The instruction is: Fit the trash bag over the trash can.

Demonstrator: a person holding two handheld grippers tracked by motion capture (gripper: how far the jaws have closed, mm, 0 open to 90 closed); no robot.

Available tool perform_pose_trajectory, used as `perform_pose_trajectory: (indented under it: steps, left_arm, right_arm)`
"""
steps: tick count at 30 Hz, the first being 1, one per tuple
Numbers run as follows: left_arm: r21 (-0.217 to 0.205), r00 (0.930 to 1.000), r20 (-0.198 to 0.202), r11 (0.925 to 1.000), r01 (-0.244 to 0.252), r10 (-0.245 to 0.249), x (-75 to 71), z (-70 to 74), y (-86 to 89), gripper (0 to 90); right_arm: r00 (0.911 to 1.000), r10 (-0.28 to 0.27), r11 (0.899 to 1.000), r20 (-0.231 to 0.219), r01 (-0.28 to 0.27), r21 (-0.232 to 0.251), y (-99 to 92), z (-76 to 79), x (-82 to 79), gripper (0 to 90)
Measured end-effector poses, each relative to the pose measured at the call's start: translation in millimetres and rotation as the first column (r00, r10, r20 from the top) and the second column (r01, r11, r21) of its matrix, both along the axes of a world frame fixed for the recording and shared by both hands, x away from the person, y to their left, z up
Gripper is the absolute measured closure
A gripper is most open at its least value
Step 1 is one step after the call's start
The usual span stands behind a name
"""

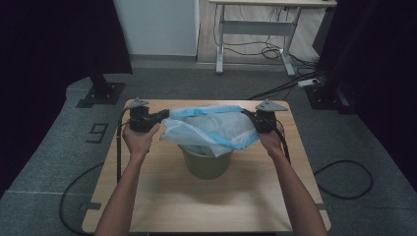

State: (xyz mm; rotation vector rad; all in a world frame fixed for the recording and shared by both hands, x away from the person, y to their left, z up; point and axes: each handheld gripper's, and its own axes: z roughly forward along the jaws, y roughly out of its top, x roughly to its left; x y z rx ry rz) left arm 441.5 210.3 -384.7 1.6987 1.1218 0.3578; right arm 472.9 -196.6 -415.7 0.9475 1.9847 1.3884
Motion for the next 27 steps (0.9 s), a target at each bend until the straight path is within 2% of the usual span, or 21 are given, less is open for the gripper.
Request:
perform_pose_trajectory:
  steps: [3, 6, 9, 12, 15, 19, 22, 24, 27]
  left_arm:
    - [0.007, 0.9995, -0.030, 0.9999, -0.012, 0.012, 8.7, -9.3, 0.5, 90.0]
    - [0.001, 0.9982, -0.058, 0.9999, -0.015, 0.015, 14.8, -18.4, -0.1, 90.0]
    - [0.000, 0.9974, -0.071, 0.9999, -0.012, 0.012, 17.2, -25.4, -1.2, 90.0]
    - [-0.005, 0.9961, -0.087, 0.9999, -0.012, 0.011, 21.1, -32.1, -2.3, 90.0]
    - [-0.011, 0.9951, -0.099, 0.9999, -0.009, 0.008, 24.1, -37.4, -2.9, 90.0]
    - [-0.015, 0.9927, -0.120, 0.9998, -0.011, 0.009, 27.5, -44.6, -2.4, 90.0]
    - [-0.011, 0.9908, -0.135, 0.9999, -0.011, 0.010, 28.9, -49.6, -3.3, 90.0]
    - [-0.008, 0.9888, -0.149, 0.9999, -0.014, 0.013, 29.5, -53.9, -2.8, 90.0]
    - [-0.021, 0.9867, -0.163, 0.9997, -0.013, 0.010, 28.6, -59.0, 0.4, 90.0]
  right_arm:
    - [0.9996, -0.006, 1.000, -0.027, 0.006, -0.014, 5.1, -7.2, 8.2, 87.9]
    - [0.9982, -0.013, 1.000, -0.058, 0.012, -0.005, 8.6, -15.7, 14.9, 88.1]
    - [0.9957, -0.008, 1.000, -0.092, 0.009, 0.012, 11.2, -24.2, 18.8, 88.3]
    - [0.9932, -0.001, 1.000, -0.117, 0.002, 0.009, 15.1, -32.2, 22.9, 88.6]
    - [0.9896, 0.014, 0.999, -0.143, -0.008, 0.043, 18.4, -38.8, 26.0, 88.7]
    - [0.9863, 0.024, 0.999, -0.163, -0.018, 0.036, 22.7, -49.5, 28.8, 88.8]
    - [0.9799, 0.027, 0.999, -0.198, -0.018, 0.048, 22.5, -60.2, 30.7, 88.9]
    - [0.9710, 0.023, 0.999, -0.238, -0.014, 0.038, 21.4, -69.4, 32.8, 88.9]
    - [0.9675, 0.028, 0.999, -0.251, -0.018, 0.042, 19.4, -78.7, 32.5, 88.8]
